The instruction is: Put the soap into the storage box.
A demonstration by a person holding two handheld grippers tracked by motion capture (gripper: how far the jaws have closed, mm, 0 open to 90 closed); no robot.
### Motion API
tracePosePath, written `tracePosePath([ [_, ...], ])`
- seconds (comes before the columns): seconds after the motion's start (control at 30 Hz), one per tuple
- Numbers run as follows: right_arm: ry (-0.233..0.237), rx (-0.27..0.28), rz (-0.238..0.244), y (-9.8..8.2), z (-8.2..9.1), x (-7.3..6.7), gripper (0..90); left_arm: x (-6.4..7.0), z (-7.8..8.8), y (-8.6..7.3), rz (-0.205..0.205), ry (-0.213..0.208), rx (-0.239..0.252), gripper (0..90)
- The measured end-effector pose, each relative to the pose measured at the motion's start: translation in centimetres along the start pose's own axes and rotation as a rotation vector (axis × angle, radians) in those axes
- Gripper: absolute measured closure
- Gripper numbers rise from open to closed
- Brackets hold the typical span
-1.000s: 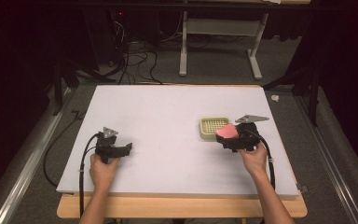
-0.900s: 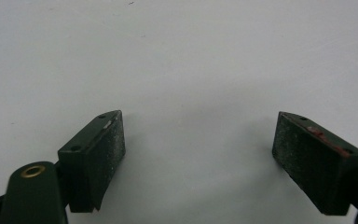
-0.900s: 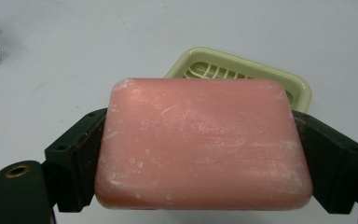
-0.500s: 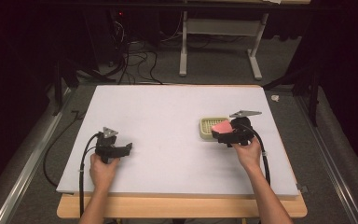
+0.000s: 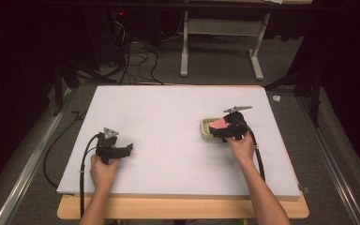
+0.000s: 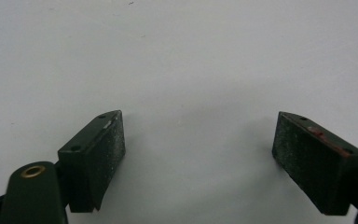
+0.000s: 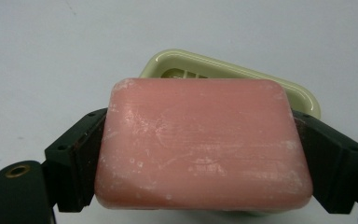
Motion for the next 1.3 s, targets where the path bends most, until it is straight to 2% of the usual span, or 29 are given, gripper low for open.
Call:
tracePosePath([
  [0.23,-0.022,-0.047,-0.022,0.1,-1.6,0.0,13.6,0.0,0.0,0.0,0.000,0.000,0.000,17.5],
  [0.63,-0.042,-0.078,-0.047,0.7,-2.7,-0.2,13.5,0.0,0.0,0.0,0.000,0.000,0.000,17.4],
  [1.3,-0.080,-0.073,-0.076,0.8,-3.0,0.0,12.9,0.0,0.0,0.0,0.000,0.000,0.000,17.4],
])
Point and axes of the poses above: each handheld gripper's, and its own axes: z roughly backward along the jaws, y roughly out of its top, x roughly to its right, the point moved 3 cm from there along -z, roughly forward along the jaws, and after that the axes turned 5 degrees about -z, right-handed, at the moved point
